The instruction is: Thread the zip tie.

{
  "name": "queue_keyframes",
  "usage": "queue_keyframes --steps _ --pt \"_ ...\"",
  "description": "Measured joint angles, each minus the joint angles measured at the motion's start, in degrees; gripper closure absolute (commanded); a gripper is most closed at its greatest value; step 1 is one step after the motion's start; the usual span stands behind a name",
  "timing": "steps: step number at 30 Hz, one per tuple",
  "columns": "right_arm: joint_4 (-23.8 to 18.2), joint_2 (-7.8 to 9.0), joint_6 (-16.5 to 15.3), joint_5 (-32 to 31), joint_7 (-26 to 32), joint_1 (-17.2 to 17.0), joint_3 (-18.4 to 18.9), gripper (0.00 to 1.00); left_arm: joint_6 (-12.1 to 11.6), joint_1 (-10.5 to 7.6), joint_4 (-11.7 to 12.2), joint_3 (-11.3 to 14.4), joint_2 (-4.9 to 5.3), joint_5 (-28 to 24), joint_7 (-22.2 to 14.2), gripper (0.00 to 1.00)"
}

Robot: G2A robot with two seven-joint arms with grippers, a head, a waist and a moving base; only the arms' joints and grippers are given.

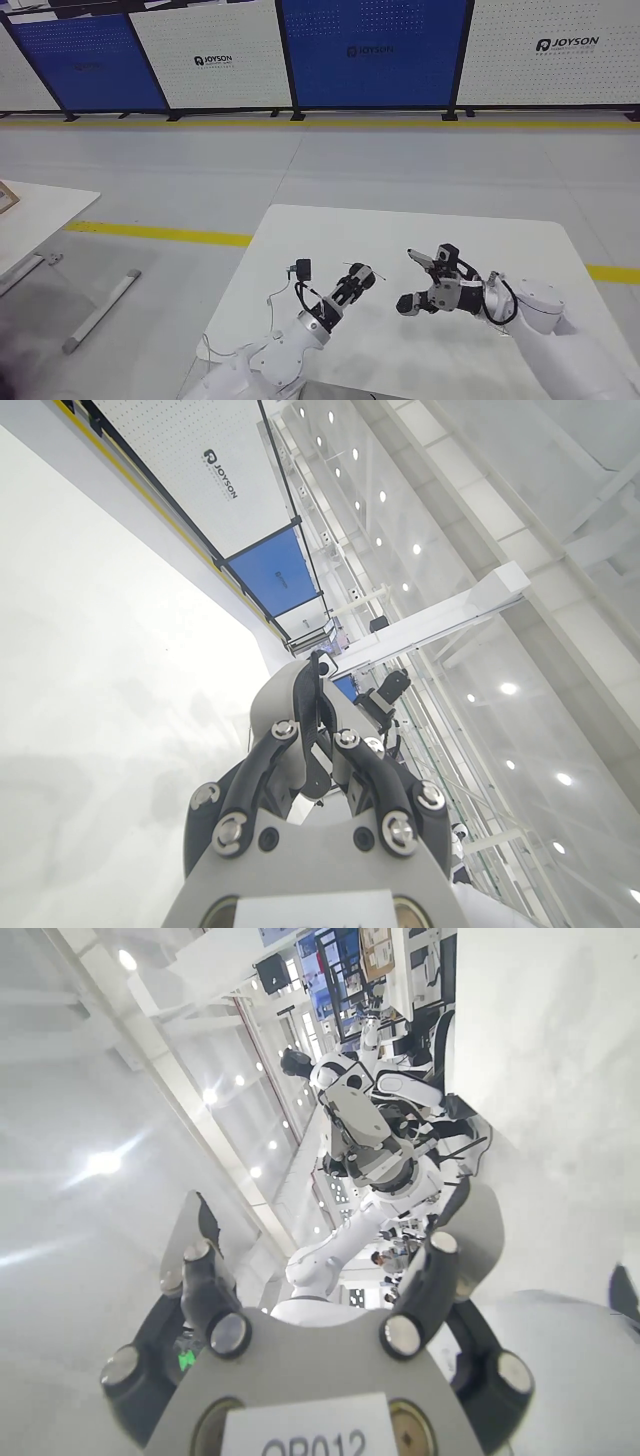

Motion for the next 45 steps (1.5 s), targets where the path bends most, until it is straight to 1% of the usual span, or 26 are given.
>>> queue_keyframes --steps 1,2,3,4,5,6,7,8,9,13,15,17,18,20,22,23,28,30,31,32,33,34,42,43,45 --pt "0.5 -0.13 0.42 0.46 -0.03 0.17 -0.43 0.13 0.02 0.04 0.02 -0.07 -0.09 0.09 -0.03 1.0" --pt "1.31 -0.33 0.39 1.26 0.05 0.48 -1.17 0.45 0.02 0.11 0.05 -0.18 -0.21 0.23 -0.04 1.0" --pt "2.0 -0.47 0.28 1.88 0.06 0.82 -1.79 0.52 0.01 0.17 0.06 -0.27 -0.3 0.31 -0.04 1.0" --pt "2.65 -0.61 0.2 2.54 0.05 1.22 -2.36 0.55 0.0 0.25 0.06 -0.36 -0.38 0.37 -0.05 1.0" --pt "3.45 -0.78 0.16 3.43 0.15 1.74 -3.14 0.53 0.0 0.35 0.04 -0.49 -0.48 0.45 -0.12 1.0" --pt "4.04 -0.88 0.16 3.93 0.23 2.15 -3.77 0.53 0.01 0.44 0.02 -0.6 -0.55 0.53 -0.21 1.0" --pt "4.55 -0.97 0.16 4.34 0.29 2.6 -4.35 0.59 0.01 0.55 -0.02 -0.72 -0.61 0.63 -0.3 1.0" --pt "5.14 -1.08 0.16 5.01 0.43 3.13 -5.04 0.6 -0.02 0.72 -0.06 -0.86 -0.68 0.84 -0.45 1.0" --pt "5.56 -1.15 0.16 5.42 0.47 3.49 -5.58 0.59 -0.09 0.86 -0.08 -0.97 -0.73 1.03 -0.59 1.0" --pt "6.94 -1.43 0.17 7.17 0.66 4.92 -7.89 0.6 -0.3 1.31 -0.05 -1.45 -0.97 1.67 -1.14 1.0" --pt "7.61 -1.57 0.17 8.01 0.79 5.62 -9.33 0.58 -0.24 1.48 0.06 -1.65 -1.11 1.85 -1.51 1.0" --pt "8.28 -1.71 0.17 8.85 0.58 6.44 -10.72 0.63 -0.13 1.61 0.15 -1.87 -1.26 2.05 -1.83 1.0" --pt "8.54 -1.77 0.17 9.29 0.53 6.75 -11.21 0.62 -0.07 1.67 0.16 -1.96 -1.32 2.15 -1.94 1.0" --pt "9.11 -1.89 0.17 10.36 0.51 7.41 -12.16 0.65 0.02 1.81 0.15 -2.2 -1.45 2.36 -2.14 1.0" --pt "9.51 -1.96 0.17 11.15 0.51 7.87 -12.77 0.65 0.02 1.96 0.06 -2.4 -1.57 2.57 -2.27 1.0" --pt "9.74 -2.0 0.17 11.52 0.5 8.16 -13.11 0.69 0.01 2.08 -0.02 -2.52 -1.65 2.74 -2.36 1.0" --pt "10.24 -2.06 0.17 12.33 0.1 9.0 -14.09 0.73 0.33 2.55 -0.33 -2.96 -1.92 3.01 -3.28 1.0" --pt "10.2 -2.03 0.17 12.52 -0.01 9.22 -14.35 0.78 0.44 2.73 -0.43 -3.23 -2.03 2.9 -3.67 1.0" --pt "10.16 -2.01 0.17 12.59 -0.07 9.28 -14.43 0.82 0.44 2.81 -0.46 -3.34 -2.08 2.86 -3.83 1.0" --pt "10.09 -1.98 0.17 12.65 -0.17 9.35 -14.55 0.82 0.44 2.9 -0.49 -3.49 -2.14 2.85 -4.02 1.0" --pt "10.04 -1.95 0.17 12.68 -0.26 9.4 -14.64 0.85 0.44 2.98 -0.51 -3.59 -2.19 2.91 -4.14 1.0" --pt "9.98 -1.93 0.17 12.69 -0.38 9.44 -14.76 0.99 0.44 3.07 -0.54 -3.69 -2.23 3.04 -4.24 1.0" --pt "9.42 -1.66 0.17 12.95 -1.24 9.71 -15.46 1.0 0.49 3.94 -0.89 -4.68 -2.61 3.98 -4.59 1.0" --pt "9.35 -1.62 0.17 12.92 -1.34 9.72 -15.48 1.0 0.61 4.04 -0.89 -4.75 -2.65 3.98 -4.79 0.0" --pt "9.05 -1.52 0.17 12.63 -1.65 9.78 -15.42 1.0 1.65 4.26 -0.91 -4.86 -2.74 3.4 -5.46 0.0"
